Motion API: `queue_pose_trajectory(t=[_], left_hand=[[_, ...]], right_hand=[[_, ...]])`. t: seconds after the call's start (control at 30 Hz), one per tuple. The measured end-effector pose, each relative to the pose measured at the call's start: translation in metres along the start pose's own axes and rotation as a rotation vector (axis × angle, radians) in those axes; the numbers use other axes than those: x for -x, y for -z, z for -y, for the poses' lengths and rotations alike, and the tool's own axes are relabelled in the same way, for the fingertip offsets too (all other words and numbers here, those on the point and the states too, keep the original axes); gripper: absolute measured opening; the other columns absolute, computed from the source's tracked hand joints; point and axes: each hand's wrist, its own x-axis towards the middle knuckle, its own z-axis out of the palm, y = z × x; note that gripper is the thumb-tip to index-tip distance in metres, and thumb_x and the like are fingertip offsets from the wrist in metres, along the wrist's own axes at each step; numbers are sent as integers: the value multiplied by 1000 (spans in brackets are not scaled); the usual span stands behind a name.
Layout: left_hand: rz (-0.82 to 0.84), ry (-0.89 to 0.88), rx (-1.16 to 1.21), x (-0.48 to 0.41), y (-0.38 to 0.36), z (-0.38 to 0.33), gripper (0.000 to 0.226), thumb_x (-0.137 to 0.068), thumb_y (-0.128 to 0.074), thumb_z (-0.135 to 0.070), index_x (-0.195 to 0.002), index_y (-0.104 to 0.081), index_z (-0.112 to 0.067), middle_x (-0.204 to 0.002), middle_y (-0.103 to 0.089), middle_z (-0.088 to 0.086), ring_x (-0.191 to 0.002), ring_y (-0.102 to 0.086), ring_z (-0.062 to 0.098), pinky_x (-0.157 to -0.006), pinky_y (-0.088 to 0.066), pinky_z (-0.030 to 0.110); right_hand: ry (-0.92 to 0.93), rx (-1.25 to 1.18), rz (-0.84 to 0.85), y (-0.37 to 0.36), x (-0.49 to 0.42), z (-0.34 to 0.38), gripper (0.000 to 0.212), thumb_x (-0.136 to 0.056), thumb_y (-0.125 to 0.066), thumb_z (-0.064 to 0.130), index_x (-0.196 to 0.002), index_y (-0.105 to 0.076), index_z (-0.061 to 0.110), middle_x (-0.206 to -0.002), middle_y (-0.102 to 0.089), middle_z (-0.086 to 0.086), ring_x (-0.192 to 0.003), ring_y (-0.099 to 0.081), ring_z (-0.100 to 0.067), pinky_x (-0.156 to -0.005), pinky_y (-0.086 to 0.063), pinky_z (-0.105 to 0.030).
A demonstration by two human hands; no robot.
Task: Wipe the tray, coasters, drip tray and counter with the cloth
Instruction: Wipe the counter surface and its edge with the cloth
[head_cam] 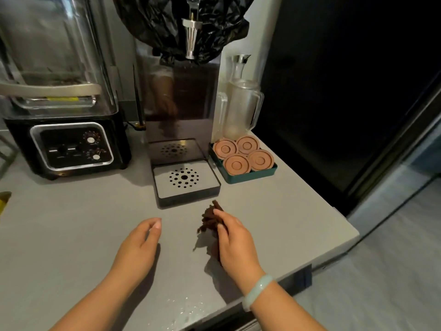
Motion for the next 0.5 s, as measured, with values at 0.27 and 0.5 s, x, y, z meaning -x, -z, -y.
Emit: queue_pose_trajectory(t=[0.27, 0.5], left_hand=[[81, -36, 26, -10, -20, -32, 27, -98, -49, -25, -123, -57, -29, -121, -59, -10, -104, -58, 3, -92, -44, 29], [-36, 5, 86, -21, -38, -28, 29, -96, -52, -19, -103, -57, -47, -116, -61, -18, -96, -62, -4, -81, -44, 20]], right_hand=[[-2, -251, 88, 56, -37, -8, 34, -96, -45, 7, -113, -65, 30, -111, -64, 18, -103, -59, 3, -85, -44, -6], [90, 21, 263, 72, -102, -55, 32, -96, -46, 10, -114, -61, 32, -115, -61, 11, -105, -56, -3, -91, -39, -10]])
